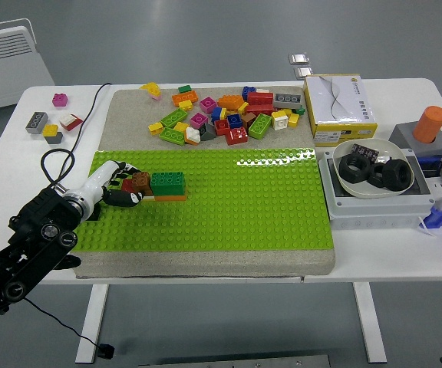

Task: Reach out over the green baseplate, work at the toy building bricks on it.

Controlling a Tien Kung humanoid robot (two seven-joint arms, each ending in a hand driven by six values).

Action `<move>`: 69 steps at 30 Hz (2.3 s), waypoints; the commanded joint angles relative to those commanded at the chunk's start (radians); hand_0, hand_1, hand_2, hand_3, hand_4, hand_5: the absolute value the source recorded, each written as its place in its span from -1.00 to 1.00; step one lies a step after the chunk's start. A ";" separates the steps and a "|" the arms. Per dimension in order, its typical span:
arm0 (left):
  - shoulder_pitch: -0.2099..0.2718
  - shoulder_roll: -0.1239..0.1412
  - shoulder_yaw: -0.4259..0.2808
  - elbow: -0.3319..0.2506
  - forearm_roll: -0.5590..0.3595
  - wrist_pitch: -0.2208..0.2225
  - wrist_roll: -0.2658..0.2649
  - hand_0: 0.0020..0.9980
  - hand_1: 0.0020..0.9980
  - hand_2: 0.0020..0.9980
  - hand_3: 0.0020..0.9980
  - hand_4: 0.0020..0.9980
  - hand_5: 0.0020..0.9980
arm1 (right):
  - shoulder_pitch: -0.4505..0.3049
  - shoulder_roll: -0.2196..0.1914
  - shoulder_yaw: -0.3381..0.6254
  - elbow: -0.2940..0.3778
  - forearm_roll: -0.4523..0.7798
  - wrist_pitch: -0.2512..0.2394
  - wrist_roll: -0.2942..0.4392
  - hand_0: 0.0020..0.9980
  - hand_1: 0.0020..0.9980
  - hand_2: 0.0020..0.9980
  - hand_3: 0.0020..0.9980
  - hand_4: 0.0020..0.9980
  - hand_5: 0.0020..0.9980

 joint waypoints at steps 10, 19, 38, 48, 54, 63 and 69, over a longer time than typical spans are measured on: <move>-0.001 0.004 0.003 -0.001 -0.001 -0.014 0.002 0.74 0.82 0.74 0.34 0.25 -1.00 | 0.001 0.000 0.002 0.002 0.000 0.000 -0.001 0.02 0.36 0.29 0.43 0.59 0.57; -0.002 0.006 0.007 0.001 -0.002 -0.017 0.001 0.74 0.83 0.77 0.40 0.32 -1.00 | 0.001 -0.001 0.001 0.003 0.000 0.001 -0.002 0.02 0.36 0.28 0.43 0.59 0.57; -0.003 0.007 0.004 -0.004 0.009 -0.044 0.001 0.75 0.85 0.81 0.61 0.79 -0.92 | 0.000 0.000 0.007 0.005 0.000 0.003 -0.002 0.02 0.36 0.28 0.42 0.58 0.56; 0.029 0.020 -0.058 -0.105 0.111 -0.025 0.017 0.76 0.85 0.82 0.61 0.81 -0.87 | -0.004 -0.002 0.013 0.007 0.000 0.004 -0.002 0.02 0.36 0.28 0.42 0.57 0.55; 0.082 0.036 -0.125 -0.230 0.244 0.013 0.044 0.79 0.86 0.82 0.59 0.93 -0.54 | -0.010 -0.002 0.018 0.008 0.000 0.006 -0.002 0.02 0.36 0.28 0.42 0.57 0.55; 0.149 0.043 -0.080 -0.342 0.498 0.081 0.075 0.92 0.86 0.78 0.28 0.95 0.26 | -0.018 0.002 0.032 0.009 0.000 0.008 -0.002 0.02 0.35 0.28 0.42 0.55 0.53; 0.159 0.023 -0.041 -0.282 0.646 0.118 0.053 0.95 0.86 0.77 0.25 0.92 0.69 | -0.017 0.003 0.038 0.010 0.000 0.010 -0.003 0.02 0.35 0.28 0.41 0.55 0.53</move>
